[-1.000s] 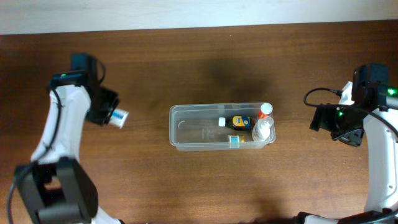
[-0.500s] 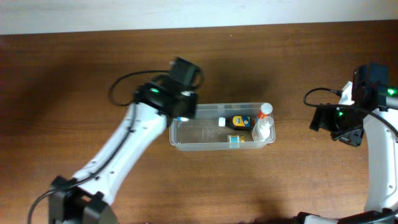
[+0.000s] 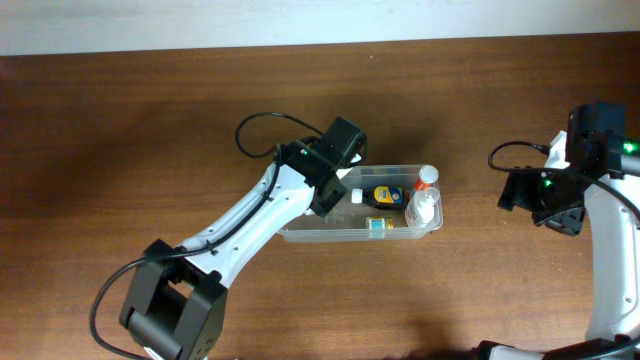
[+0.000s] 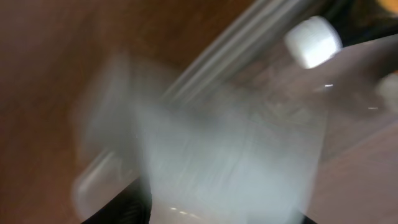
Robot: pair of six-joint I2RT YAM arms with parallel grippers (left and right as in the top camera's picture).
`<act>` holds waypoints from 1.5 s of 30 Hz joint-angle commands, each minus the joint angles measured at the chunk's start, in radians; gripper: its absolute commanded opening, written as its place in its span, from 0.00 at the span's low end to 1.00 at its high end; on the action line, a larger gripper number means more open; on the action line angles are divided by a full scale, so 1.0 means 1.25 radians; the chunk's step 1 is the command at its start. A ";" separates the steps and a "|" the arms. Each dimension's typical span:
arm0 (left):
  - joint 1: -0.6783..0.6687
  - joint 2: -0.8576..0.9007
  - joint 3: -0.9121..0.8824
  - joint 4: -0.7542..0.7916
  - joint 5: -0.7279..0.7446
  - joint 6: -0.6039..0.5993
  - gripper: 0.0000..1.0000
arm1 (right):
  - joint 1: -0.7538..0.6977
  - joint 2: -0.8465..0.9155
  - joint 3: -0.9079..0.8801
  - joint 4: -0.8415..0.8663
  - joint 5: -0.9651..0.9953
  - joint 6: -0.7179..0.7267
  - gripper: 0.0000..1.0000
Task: Pack container
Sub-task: 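Carry the Panadol box into the container's left end and release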
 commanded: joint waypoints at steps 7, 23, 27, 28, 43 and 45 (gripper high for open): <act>0.014 -0.115 0.022 0.003 -0.096 -0.058 0.87 | 0.005 -0.001 -0.005 0.002 -0.008 -0.023 0.78; 0.387 -0.350 0.020 0.012 0.013 -0.361 0.99 | 0.143 -0.001 -0.005 0.169 -0.023 -0.063 0.83; 0.467 -0.335 0.020 -0.026 0.073 -0.361 1.00 | 0.146 -0.001 -0.005 0.175 -0.023 -0.078 0.84; 0.482 -0.335 0.020 -0.046 0.084 -0.361 0.99 | 0.146 -0.002 -0.005 0.169 -0.023 -0.078 0.84; 0.456 -0.796 -0.203 -0.027 0.085 -0.319 0.99 | 0.146 -0.472 -0.177 0.268 -0.004 -0.057 0.84; 0.446 -0.904 -0.290 -0.001 0.087 -0.319 0.99 | 0.146 -0.580 -0.236 0.288 0.012 -0.057 0.88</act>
